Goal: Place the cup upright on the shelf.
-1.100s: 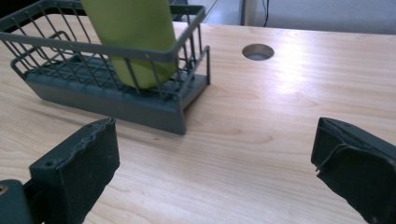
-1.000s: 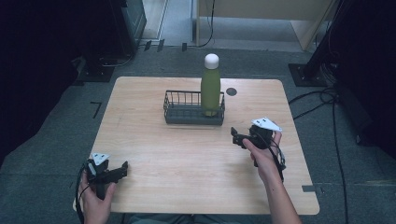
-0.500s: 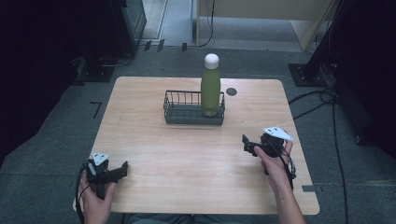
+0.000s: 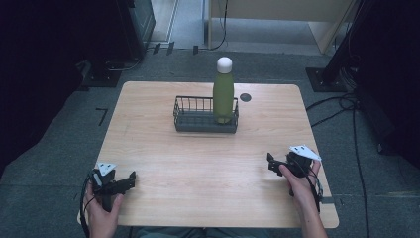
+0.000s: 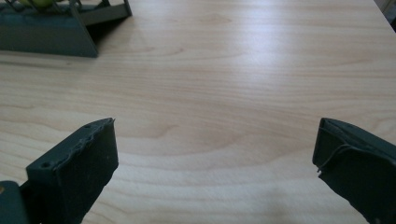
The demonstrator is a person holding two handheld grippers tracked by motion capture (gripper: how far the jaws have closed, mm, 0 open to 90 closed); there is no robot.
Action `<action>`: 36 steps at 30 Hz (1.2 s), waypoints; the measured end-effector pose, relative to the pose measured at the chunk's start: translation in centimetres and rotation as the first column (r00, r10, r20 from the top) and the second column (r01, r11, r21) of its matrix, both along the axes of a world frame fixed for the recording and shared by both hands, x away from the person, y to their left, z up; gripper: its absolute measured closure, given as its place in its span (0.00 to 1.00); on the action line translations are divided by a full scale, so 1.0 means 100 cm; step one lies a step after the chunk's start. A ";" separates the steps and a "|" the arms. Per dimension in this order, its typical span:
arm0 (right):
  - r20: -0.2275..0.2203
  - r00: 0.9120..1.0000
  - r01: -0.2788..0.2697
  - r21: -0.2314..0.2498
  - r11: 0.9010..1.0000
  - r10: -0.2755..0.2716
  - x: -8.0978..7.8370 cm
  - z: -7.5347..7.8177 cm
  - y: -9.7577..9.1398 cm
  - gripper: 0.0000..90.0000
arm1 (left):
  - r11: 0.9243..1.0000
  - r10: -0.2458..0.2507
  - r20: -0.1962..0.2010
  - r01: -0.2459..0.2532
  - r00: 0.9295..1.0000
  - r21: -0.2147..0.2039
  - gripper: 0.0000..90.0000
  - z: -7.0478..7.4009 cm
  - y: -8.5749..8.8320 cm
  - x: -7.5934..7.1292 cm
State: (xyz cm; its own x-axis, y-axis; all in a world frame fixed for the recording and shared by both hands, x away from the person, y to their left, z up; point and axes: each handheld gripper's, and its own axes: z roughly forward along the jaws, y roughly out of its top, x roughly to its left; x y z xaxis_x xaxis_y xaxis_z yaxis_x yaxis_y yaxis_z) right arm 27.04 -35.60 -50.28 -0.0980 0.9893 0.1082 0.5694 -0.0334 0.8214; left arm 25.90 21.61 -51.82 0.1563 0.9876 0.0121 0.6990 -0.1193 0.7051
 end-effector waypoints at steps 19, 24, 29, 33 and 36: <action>-0.089 0.989 0.110 -0.095 0.989 -0.118 -0.036 -0.022 -0.037 0.00 | 1.000 0.000 0.000 0.000 1.000 0.000 0.08 0.000 0.000 0.000; -0.125 0.982 0.125 -0.151 0.981 -0.145 -0.044 -0.024 -0.041 0.00 | 1.000 0.000 0.000 0.000 1.000 0.000 0.08 0.000 0.000 0.000; -0.165 0.976 0.129 -0.097 0.987 -0.143 -0.053 -0.025 -0.045 0.00 | 1.000 0.000 -0.001 0.000 1.000 0.000 0.08 0.000 0.000 0.000; -0.166 0.977 0.123 -0.099 0.988 -0.138 -0.056 -0.025 -0.045 0.00 | 1.000 -0.001 -0.001 0.001 1.000 0.001 0.08 0.000 0.000 0.000; -0.166 0.976 0.123 -0.098 0.988 -0.138 -0.055 -0.025 -0.045 0.00 | 1.000 -0.001 -0.001 0.001 1.000 0.001 0.08 0.000 0.000 0.000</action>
